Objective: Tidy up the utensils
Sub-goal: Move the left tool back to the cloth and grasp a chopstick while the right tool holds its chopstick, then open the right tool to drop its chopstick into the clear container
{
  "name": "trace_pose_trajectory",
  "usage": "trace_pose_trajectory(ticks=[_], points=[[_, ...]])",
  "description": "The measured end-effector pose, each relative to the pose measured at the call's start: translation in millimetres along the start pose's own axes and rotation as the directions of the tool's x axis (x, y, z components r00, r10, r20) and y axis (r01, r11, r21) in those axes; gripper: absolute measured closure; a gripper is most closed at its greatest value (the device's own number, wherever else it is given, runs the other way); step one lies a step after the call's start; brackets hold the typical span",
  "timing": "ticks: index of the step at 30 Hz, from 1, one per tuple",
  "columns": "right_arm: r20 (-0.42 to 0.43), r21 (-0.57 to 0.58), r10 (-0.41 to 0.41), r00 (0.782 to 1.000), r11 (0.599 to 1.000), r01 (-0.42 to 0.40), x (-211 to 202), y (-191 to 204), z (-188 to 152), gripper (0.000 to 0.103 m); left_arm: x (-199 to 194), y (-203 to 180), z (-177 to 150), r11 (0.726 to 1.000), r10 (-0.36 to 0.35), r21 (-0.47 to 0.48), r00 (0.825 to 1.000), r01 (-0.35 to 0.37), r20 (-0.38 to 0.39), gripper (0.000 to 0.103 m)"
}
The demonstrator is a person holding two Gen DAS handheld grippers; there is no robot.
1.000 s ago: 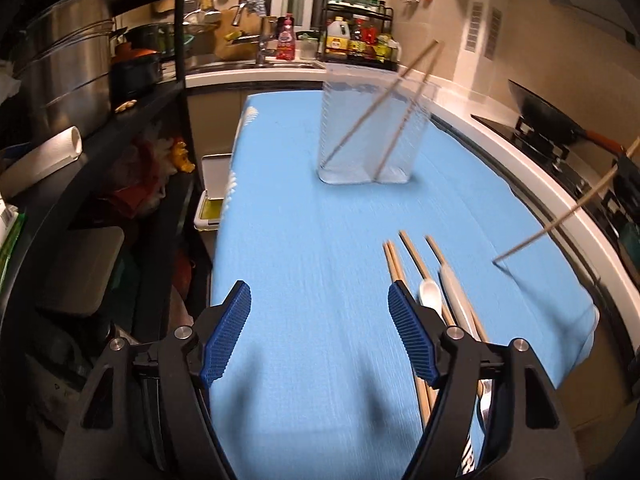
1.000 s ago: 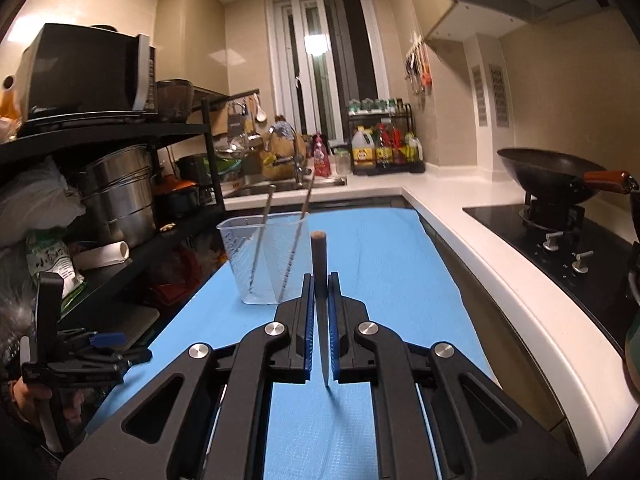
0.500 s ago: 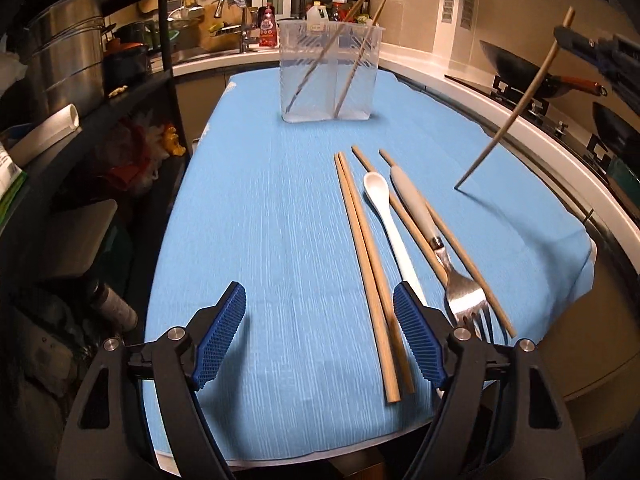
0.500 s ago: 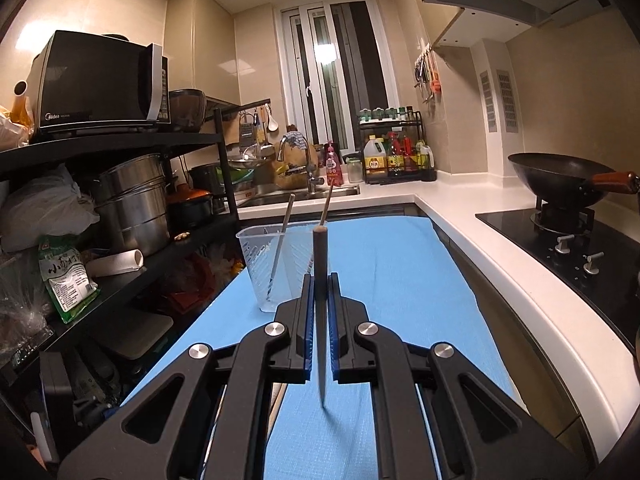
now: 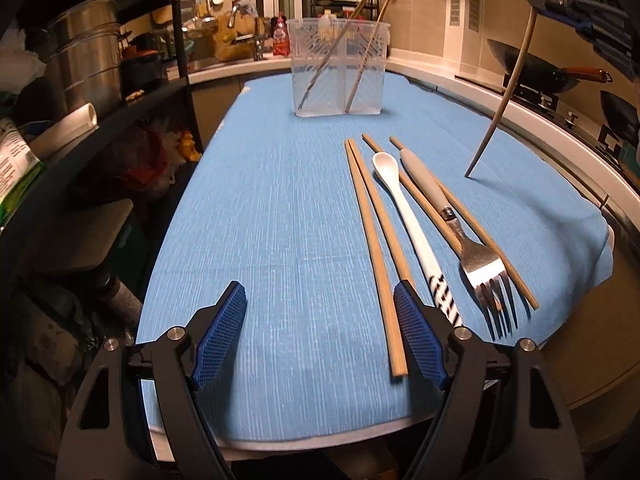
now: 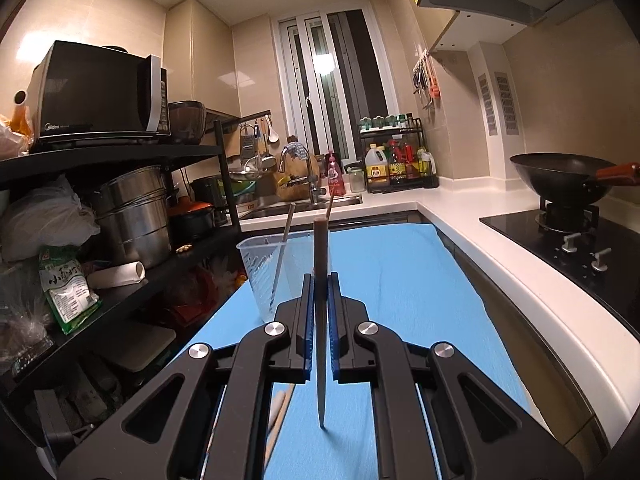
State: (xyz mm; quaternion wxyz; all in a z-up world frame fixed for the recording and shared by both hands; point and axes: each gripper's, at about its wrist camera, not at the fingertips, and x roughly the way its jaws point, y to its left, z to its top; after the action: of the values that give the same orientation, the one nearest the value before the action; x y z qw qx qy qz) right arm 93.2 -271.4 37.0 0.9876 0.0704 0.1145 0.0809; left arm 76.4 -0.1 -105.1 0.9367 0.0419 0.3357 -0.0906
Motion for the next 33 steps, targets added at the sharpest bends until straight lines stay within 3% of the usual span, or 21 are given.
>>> trace_pose_trajectory(ticks=[2,4,6,7,11,16,23,27,33], points=[[-0.003,-0.017,-0.015,1.0,1.0,0.015,-17,-2,-12,0.095,-7,-5,-7,1.0,-0.022,0.015,0.999,0.022,0.039,0.042],[-0.02,-0.02,-0.028,0.999,0.999,0.028,-30,-6,-23,0.095,-11,-11,-10,0.997,-0.064,0.046,0.996,0.062,0.056,0.061],[-0.046,-0.016,-0.035,0.998,0.999,0.034,-39,-10,-30,0.094,-13,-20,-12,0.992,-0.089,0.09,0.994,0.083,0.064,0.091],[-0.053,-0.015,-0.041,0.998,0.999,0.041,-42,-11,-31,0.094,-13,-25,-13,0.99,-0.096,0.112,0.993,0.088,0.065,0.095],[-0.071,0.004,-0.048,0.996,0.999,0.049,-47,-16,-34,0.094,-17,-26,-14,0.989,-0.107,0.112,0.992,0.099,0.064,0.096],[-0.066,-0.003,-0.033,0.997,0.999,0.033,-48,-13,-33,0.094,-38,-22,-4,0.99,-0.09,0.121,0.987,0.074,0.133,0.096],[-0.045,-0.028,-0.018,0.999,0.999,0.017,-47,-6,-32,0.097,-68,-24,27,0.988,-0.104,0.139,0.964,0.071,0.245,0.097],[-0.035,-0.072,-0.027,0.999,0.997,0.025,-39,-4,-35,0.1,-65,-26,39,0.986,-0.102,0.156,0.958,0.061,0.269,0.098],[-0.184,0.038,-0.05,0.982,0.998,0.058,3,-40,-70,0.1,-30,-24,40,0.989,-0.072,0.141,0.976,0.044,0.203,0.098]])
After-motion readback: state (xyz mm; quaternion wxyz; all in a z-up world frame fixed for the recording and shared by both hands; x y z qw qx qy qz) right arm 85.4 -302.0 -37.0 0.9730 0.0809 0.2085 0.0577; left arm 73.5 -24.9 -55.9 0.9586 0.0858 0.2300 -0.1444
